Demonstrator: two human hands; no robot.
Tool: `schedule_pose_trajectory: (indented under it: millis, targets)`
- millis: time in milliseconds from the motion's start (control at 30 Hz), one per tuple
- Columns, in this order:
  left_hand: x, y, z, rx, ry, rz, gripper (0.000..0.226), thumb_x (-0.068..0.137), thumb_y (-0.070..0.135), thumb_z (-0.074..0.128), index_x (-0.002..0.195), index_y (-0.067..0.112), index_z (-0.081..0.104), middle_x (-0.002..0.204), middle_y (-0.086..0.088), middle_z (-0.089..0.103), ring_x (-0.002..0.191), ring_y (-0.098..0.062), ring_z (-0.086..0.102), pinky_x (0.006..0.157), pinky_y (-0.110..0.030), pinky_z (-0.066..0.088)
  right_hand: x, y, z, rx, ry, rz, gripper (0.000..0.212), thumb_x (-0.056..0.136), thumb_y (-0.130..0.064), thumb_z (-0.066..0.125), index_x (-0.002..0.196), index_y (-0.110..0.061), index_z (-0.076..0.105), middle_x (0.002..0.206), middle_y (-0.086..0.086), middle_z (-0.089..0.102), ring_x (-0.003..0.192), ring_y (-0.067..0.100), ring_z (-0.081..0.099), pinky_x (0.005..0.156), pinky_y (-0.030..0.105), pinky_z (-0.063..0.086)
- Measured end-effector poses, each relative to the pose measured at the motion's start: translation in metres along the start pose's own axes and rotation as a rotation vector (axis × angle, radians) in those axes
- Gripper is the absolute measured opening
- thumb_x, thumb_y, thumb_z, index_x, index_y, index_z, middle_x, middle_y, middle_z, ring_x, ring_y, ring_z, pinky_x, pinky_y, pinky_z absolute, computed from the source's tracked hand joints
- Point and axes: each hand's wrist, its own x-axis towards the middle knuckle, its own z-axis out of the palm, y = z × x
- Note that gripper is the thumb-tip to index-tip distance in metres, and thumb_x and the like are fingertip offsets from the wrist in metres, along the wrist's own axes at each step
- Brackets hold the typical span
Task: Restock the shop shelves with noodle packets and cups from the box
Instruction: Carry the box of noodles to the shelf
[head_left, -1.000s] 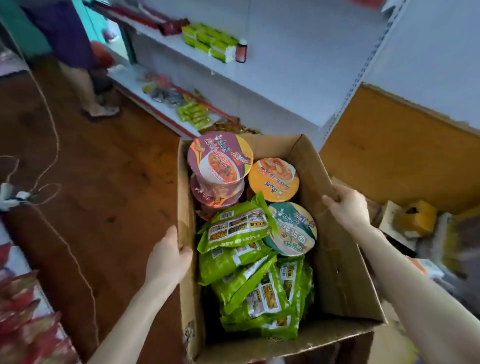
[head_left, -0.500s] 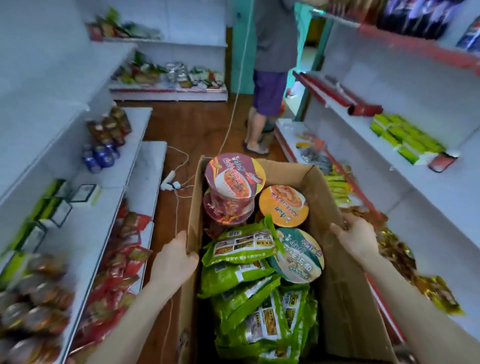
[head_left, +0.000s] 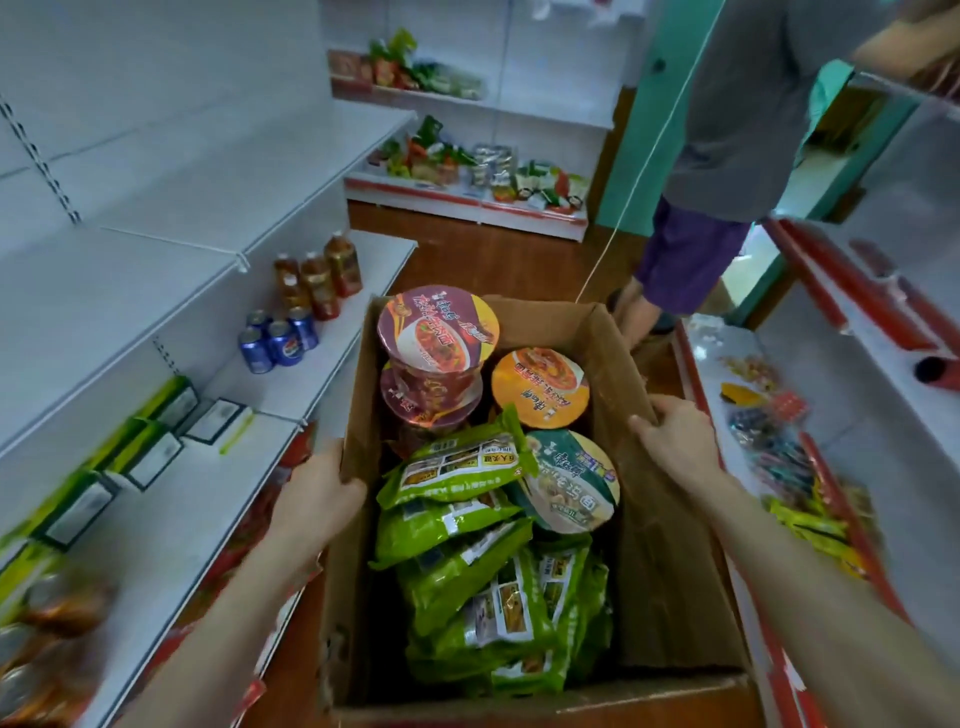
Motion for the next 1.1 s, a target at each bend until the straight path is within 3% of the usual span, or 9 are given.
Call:
schedule_pose_trajectory:
  millis: [67, 267, 367, 567, 700, 867, 1100]
  targets:
    - [0.046, 0.012, 0.003, -0.020, 0.004, -0.007, 0.029, 0.079, 0.004, 0.056, 0.108, 0.007, 0.056, 0.108, -0.021, 0.064, 0.102, -0.035, 0.059, 0.083, -0.038, 0.046, 0.048, -0.011, 0.011, 0.013, -0.020, 0.003, 0.016, 0.089, -0.022, 0.056, 0.101, -0.015, 0.066, 0.096, 0.006, 0.067, 0.083, 0.022, 0.059, 0.071, 0.028, 0.043]
    - [0.181, 0.067, 0.004, -0.027, 0.001, 0.007, 0.022, 0.079, 0.000, 0.054, 0.100, 0.007, 0.056, 0.105, -0.021, 0.064, 0.099, -0.035, 0.059, 0.078, -0.036, 0.046, 0.186, -0.031, 0.035, 0.050, -0.024, 0.047, 0.022, 0.088, -0.025, 0.057, 0.108, -0.017, 0.064, 0.102, 0.009, 0.068, 0.095, 0.027, 0.062, 0.079, 0.035, 0.051]
    - [0.245, 0.101, 0.006, 0.015, -0.011, 0.004, 0.025, 0.082, 0.001, 0.053, 0.107, 0.005, 0.053, 0.105, -0.019, 0.061, 0.098, -0.035, 0.057, 0.074, -0.034, 0.041, 0.252, -0.040, 0.041, 0.094, -0.017, 0.034, 0.025, 0.088, -0.022, 0.057, 0.111, -0.014, 0.064, 0.102, 0.009, 0.067, 0.096, 0.026, 0.062, 0.082, 0.039, 0.052]
    - [0.374, 0.162, 0.027, -0.006, 0.021, -0.028, 0.030, 0.081, -0.001, 0.054, 0.111, 0.002, 0.053, 0.107, -0.022, 0.062, 0.099, -0.036, 0.058, 0.080, -0.039, 0.048, 0.407, -0.049, 0.060, 0.098, -0.067, 0.006, 0.023, 0.088, -0.027, 0.056, 0.107, -0.018, 0.064, 0.101, 0.008, 0.067, 0.097, 0.029, 0.062, 0.083, 0.048, 0.052]
    - [0.451, 0.201, 0.040, -0.020, 0.056, -0.061, 0.028, 0.081, 0.000, 0.056, 0.109, 0.001, 0.053, 0.108, -0.021, 0.062, 0.099, -0.035, 0.057, 0.076, -0.035, 0.043, 0.506, -0.064, 0.062, 0.062, -0.062, -0.031, 0.027, 0.090, -0.025, 0.055, 0.114, -0.015, 0.062, 0.106, 0.007, 0.066, 0.103, 0.029, 0.059, 0.087, 0.033, 0.046]
    - [0.543, 0.243, 0.043, -0.041, 0.101, -0.098, 0.029, 0.081, 0.000, 0.054, 0.110, 0.003, 0.054, 0.108, -0.021, 0.061, 0.099, -0.035, 0.057, 0.078, -0.036, 0.045, 0.622, -0.091, 0.071, 0.077, -0.086, -0.102, 0.025, 0.089, -0.025, 0.055, 0.110, -0.015, 0.063, 0.106, 0.008, 0.068, 0.097, 0.028, 0.062, 0.085, 0.043, 0.052]
    - [0.696, 0.282, 0.045, -0.039, 0.083, -0.125, 0.026, 0.080, 0.001, 0.055, 0.106, 0.002, 0.053, 0.104, -0.022, 0.062, 0.094, -0.036, 0.058, 0.076, -0.038, 0.048, 0.777, -0.129, 0.103, 0.091, -0.115, -0.120, 0.022, 0.089, -0.023, 0.057, 0.107, -0.013, 0.064, 0.104, 0.007, 0.068, 0.097, 0.027, 0.062, 0.086, 0.042, 0.051]
